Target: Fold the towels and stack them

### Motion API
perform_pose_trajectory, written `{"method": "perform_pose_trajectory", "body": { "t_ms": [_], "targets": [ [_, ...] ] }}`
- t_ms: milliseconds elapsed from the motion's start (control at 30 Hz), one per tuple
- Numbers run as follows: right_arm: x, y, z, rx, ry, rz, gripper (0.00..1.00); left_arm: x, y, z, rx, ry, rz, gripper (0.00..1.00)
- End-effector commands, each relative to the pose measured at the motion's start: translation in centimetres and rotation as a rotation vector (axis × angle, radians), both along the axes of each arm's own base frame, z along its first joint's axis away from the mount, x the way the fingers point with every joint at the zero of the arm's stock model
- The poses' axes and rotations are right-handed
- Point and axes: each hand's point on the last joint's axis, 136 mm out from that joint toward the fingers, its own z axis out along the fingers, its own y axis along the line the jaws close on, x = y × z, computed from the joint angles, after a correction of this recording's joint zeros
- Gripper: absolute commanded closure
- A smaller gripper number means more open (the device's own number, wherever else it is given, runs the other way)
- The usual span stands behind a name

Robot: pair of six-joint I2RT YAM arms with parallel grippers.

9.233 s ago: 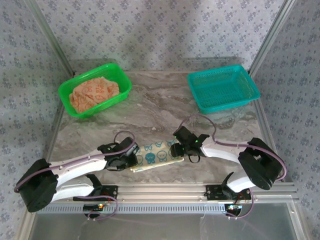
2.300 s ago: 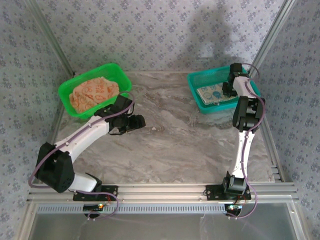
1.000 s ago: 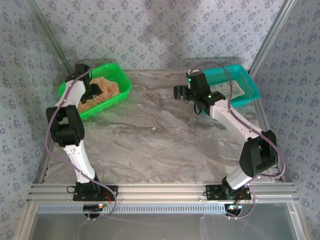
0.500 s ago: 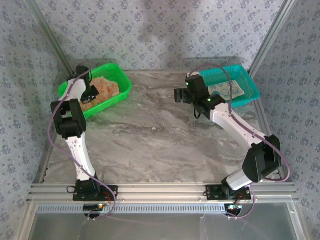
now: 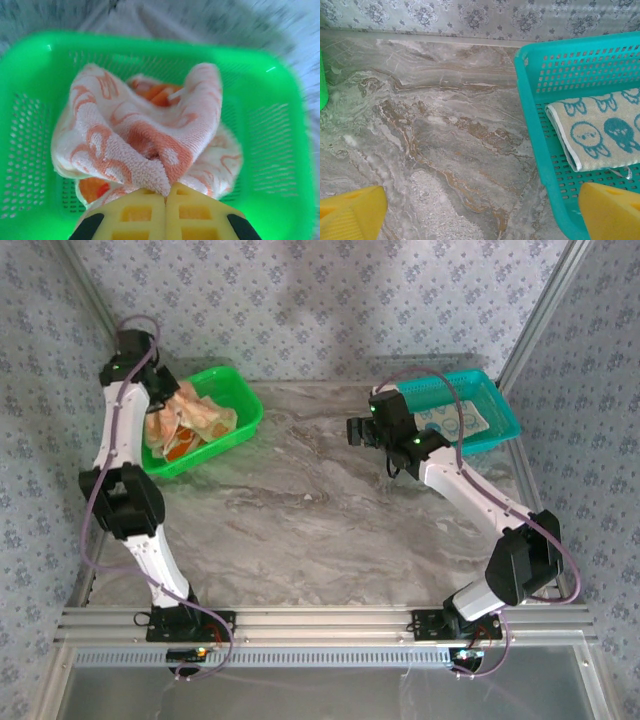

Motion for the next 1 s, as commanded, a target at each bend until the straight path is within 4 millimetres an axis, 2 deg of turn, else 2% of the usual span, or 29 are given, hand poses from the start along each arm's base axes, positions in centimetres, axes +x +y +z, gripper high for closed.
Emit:
{"method": "perform_pose_trajectory", "body": {
  "t_ms": [0, 133, 300, 367, 433, 467, 500, 567, 667, 733, 833, 867, 900, 933, 967],
  "targets": [
    [-0.3, -0.2, 1.1, 0.005, -0.036, -0.008, 0.00, -2.3, -2.3, 7.0, -0.019, -0.119, -0.045, 1.00],
    [-0.9, -0.4, 1.5, 0.014, -0.050, -0.007, 0.00, -4.4, -6.2, 13.0, -0.015, -0.237, -0.134, 1.00],
    [-1.9, -1.2, 2.0, 0.019, -0.066, -0.015, 0.00, -7.5, -12.4, 17.7, -0.040, -0.340, -0.270, 1.00],
    [-2.3, -1.8, 2.2, 0.020, -0.073, -0.020, 0.00, -8.9, -15.4, 18.8, -0.050, -0.363, -0.325, 1.00],
    [-2.8, -2.7, 2.6, 0.024, -0.087, -0.032, 0.00, -10.4, -19.2, 19.7, -0.084, -0.387, -0.403, 1.00],
    [-2.9, -3.1, 3.2, 0.029, -0.102, -0.040, 0.00, -11.0, -20.5, 19.7, -0.090, -0.387, -0.426, 1.00],
    [-3.3, -3.7, 2.3, 0.022, -0.090, -0.046, 0.00, -11.8, -22.3, 19.8, -0.098, -0.388, -0.458, 1.00],
    [-3.7, -4.7, 2.6, 0.034, -0.101, -0.055, 0.00, -13.3, -25.6, 19.4, -0.100, -0.374, -0.524, 1.00],
    [-4.4, -5.6, 2.6, 0.030, -0.109, -0.051, 0.00, -15.0, -28.6, 16.8, -0.116, -0.319, -0.572, 1.00],
    [-4.7, -5.4, 2.5, 0.022, -0.115, -0.020, 0.00, -15.7, -29.4, 13.2, -0.105, -0.253, -0.576, 1.00],
    [-5.1, -4.5, 1.4, 0.071, -0.080, 0.014, 0.00, -16.7, -28.9, 6.0, -0.097, -0.122, -0.551, 1.00],
    [-5.2, -4.3, 0.9, 0.076, -0.069, 0.026, 0.00, -17.2, -28.6, 3.8, -0.094, -0.084, -0.546, 0.96],
    [-5.2, -4.1, 0.3, 0.086, -0.052, 0.034, 0.00, -17.7, -28.1, 1.7, -0.081, -0.051, -0.538, 0.88],
    [-5.4, -3.6, -0.4, 0.105, -0.023, 0.051, 0.00, -18.4, -27.3, -1.3, -0.052, 0.003, -0.522, 0.76],
    [-5.5, -3.3, -0.8, 0.116, -0.010, 0.069, 0.00, -18.9, -26.5, -3.5, -0.031, 0.046, -0.509, 0.75]
  ]
}}
